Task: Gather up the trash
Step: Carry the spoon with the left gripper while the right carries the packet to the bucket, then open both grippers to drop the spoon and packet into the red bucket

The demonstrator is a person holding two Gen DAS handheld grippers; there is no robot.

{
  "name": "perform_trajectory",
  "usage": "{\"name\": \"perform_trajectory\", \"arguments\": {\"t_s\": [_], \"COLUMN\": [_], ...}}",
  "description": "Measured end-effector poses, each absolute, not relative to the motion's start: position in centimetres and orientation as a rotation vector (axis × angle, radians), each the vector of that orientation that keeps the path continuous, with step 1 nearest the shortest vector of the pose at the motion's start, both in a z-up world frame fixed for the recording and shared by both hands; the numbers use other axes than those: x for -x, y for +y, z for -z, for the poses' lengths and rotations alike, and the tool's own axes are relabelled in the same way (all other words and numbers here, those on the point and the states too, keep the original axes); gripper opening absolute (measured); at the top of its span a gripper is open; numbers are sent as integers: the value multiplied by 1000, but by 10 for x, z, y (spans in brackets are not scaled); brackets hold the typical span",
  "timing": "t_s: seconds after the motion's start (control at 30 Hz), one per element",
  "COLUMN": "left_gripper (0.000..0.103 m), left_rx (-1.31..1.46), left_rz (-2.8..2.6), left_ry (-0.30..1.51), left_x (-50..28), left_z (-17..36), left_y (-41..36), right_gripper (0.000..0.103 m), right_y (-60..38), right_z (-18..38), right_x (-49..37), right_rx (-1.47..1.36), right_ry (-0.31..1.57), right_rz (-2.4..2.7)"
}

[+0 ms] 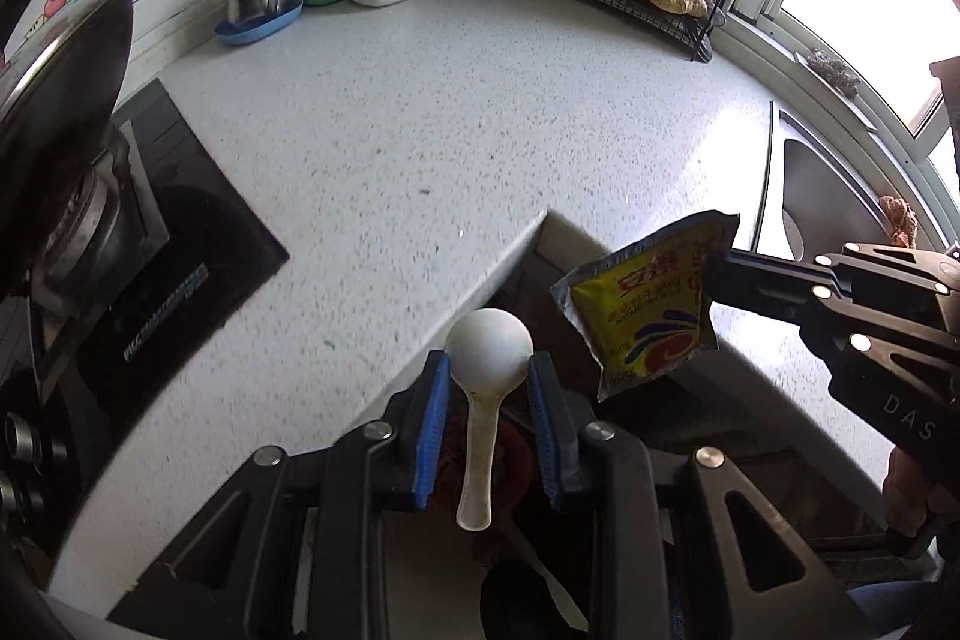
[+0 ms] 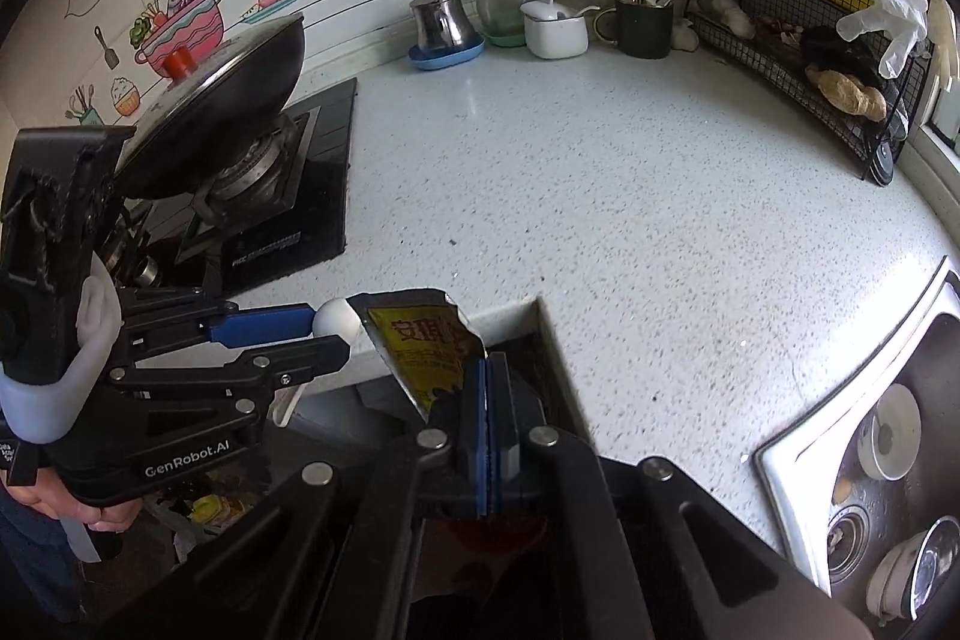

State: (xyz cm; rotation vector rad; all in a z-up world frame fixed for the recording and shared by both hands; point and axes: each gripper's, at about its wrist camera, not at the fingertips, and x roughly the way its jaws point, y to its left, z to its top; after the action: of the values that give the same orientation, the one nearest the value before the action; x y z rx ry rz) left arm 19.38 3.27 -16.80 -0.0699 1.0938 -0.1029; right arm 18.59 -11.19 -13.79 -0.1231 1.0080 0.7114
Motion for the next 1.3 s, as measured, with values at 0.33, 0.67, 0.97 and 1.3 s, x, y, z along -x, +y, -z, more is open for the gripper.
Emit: {"name": "perform_trajectory", "arguments": {"t_s": [0.33,0.67,0.97,1.3], "left_gripper": [25,25,24,23], "left_rx": [92,112,185,197], "left_rz": [73,75,66,115], "left_ry": [1231,1331,1357,1421], "left_x": [-134,-118,-135,-147], "left_z": [245,370,516,600], "left_y": [36,45,48,36], "right_gripper": [0,0,0,0], "right_y": [-105,-93,-84,-91], "right_z": [203,319,445,533], "right_x": [-135,-122,-139,-145], "right_rx": [193,231,206,194], "right_ry": [1142,1233,1241,1289], "right_rz": [-659,-683,-629,-574]}}
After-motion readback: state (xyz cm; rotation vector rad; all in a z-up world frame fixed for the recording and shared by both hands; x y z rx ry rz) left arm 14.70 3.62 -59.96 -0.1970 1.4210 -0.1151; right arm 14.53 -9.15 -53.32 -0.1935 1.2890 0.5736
